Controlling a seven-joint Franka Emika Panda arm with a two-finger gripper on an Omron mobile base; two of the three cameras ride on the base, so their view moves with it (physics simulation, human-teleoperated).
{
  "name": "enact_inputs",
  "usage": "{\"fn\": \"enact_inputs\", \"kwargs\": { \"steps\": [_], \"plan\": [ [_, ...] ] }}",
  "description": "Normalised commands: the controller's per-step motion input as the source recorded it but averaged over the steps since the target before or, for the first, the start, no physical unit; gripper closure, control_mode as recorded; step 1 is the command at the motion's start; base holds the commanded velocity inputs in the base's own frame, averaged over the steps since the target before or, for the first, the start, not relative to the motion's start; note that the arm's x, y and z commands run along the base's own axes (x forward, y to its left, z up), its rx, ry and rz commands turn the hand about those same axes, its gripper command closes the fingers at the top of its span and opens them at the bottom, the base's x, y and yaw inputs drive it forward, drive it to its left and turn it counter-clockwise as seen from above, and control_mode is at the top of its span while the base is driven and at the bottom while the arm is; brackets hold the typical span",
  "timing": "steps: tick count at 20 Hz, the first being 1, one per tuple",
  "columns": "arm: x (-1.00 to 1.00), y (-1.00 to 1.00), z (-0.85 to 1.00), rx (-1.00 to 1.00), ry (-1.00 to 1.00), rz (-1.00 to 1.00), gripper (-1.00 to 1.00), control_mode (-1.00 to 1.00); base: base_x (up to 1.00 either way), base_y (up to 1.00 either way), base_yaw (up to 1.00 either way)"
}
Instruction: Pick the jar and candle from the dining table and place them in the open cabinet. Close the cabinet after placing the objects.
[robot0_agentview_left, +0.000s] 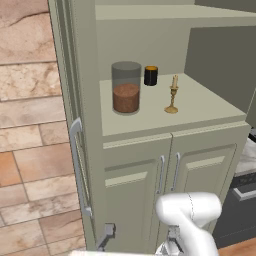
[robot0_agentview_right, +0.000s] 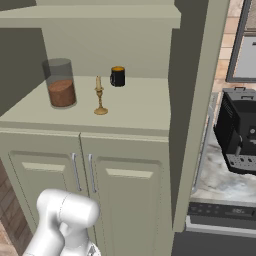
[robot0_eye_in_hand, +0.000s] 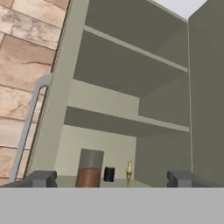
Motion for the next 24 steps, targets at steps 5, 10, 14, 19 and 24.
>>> {"fn": "enact_inputs", "kwargs": {
  "steps": [5,10,14,19,24],
  "plan": [
    [0.42,0.37,-0.22,-0.04,0.01,-0.06,-1.00,-1.00,0.00,0.00,0.00],
    [0.45,0.32,-0.22,-0.04,0.01,-0.06,-1.00,-1.00,0.00,0.00,0.00],
    [0.48,0.36,-0.23,-0.05,0.01,-0.05,-1.00,-1.00,0.00,0.00,0.00],
    [0.50,0.45,-0.22,-0.06,0.01,-0.06,-1.00,-1.00,0.00,0.00,0.00],
    [0.44,0.29,-0.13,-0.03,0.01,-0.06,-1.00,-1.00,0.00,0.00,0.00]
  ]
}}
